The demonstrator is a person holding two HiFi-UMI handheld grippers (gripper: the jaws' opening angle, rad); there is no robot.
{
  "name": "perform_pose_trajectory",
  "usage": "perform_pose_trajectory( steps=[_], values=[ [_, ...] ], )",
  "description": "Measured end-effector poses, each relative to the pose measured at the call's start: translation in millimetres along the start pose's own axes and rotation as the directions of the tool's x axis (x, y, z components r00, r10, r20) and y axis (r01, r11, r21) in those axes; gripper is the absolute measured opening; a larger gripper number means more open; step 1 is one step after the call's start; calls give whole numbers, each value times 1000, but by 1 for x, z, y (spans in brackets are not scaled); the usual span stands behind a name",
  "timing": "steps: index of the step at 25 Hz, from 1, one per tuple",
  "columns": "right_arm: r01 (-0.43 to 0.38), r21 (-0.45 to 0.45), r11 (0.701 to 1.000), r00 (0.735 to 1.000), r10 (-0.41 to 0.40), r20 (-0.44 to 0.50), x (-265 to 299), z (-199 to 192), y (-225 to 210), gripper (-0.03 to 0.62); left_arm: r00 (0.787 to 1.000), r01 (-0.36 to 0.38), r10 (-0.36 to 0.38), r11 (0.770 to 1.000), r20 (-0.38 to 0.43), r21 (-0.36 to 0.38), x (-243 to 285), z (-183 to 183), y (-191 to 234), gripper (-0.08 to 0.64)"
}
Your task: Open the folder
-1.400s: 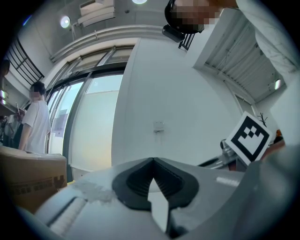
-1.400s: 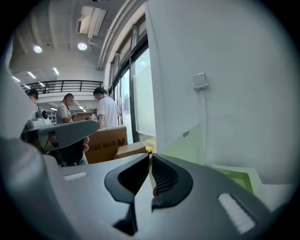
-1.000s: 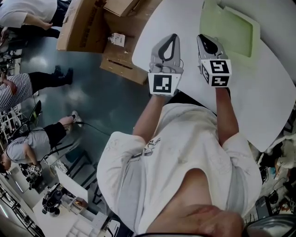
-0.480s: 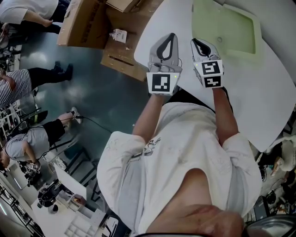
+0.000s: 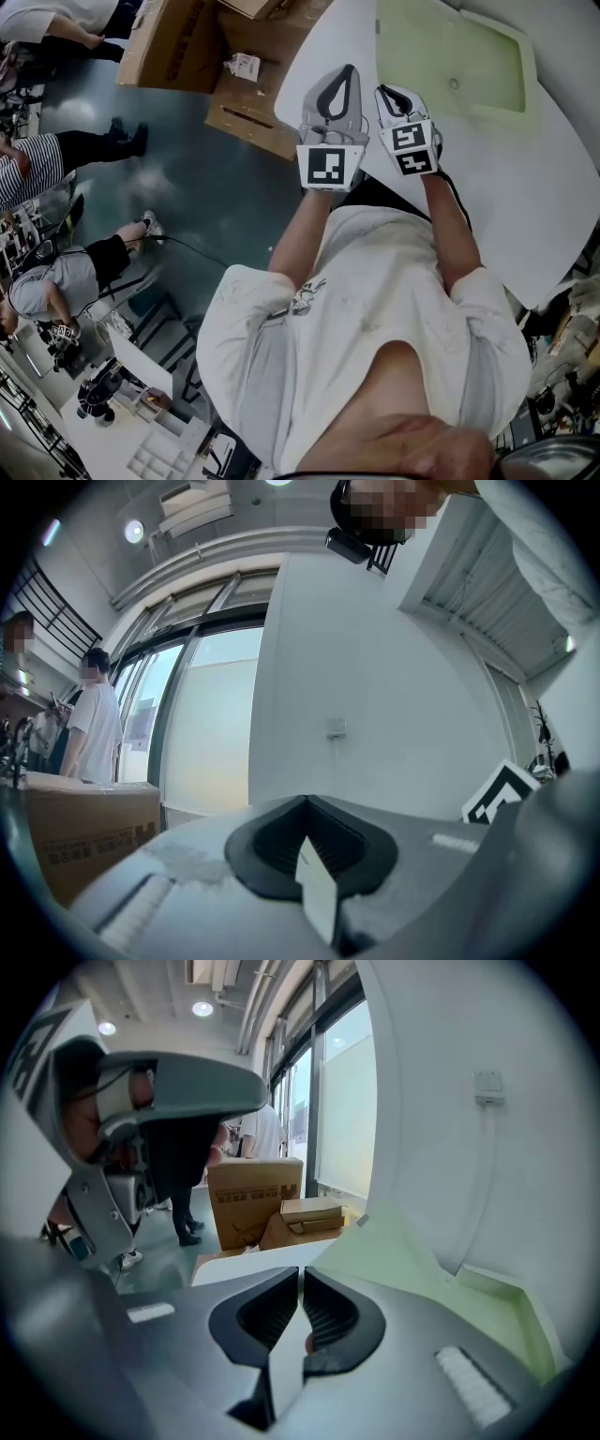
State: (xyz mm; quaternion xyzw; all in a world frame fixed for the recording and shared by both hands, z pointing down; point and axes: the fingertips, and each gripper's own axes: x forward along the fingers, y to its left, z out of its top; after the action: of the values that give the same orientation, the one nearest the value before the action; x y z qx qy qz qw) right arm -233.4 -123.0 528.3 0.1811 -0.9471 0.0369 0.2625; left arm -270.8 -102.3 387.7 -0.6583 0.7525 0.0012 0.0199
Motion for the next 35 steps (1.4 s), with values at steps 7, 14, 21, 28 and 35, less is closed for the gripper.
perform_pose_trajectory(
  steps=[7,14,21,28,35],
  values=[
    [-28,-34,999,998,26,-56,7,-25,18,23,1000,-16,16,1000,-21,-5,-10,-7,4,-6],
    [-45,-98,994,991,32,-126,14,-55,35,31,1000,-8,8,1000,-22,3,-13,-11,0,-6],
    [-79,-100,992,975,56,-216,21,-88,44,35,999,-9,9,1000,-35,-1,-15,-13,1,-6],
    [-110,-101,989,955,77,-286,27,-116,50,40,999,-5,6,1000,-38,23,-15,-14,0,-6],
    [-141,-79,987,924,102,-369,29,-139,52,44,999,-13,14,1000,-37,20,-16,-11,1,-6]
  ],
)
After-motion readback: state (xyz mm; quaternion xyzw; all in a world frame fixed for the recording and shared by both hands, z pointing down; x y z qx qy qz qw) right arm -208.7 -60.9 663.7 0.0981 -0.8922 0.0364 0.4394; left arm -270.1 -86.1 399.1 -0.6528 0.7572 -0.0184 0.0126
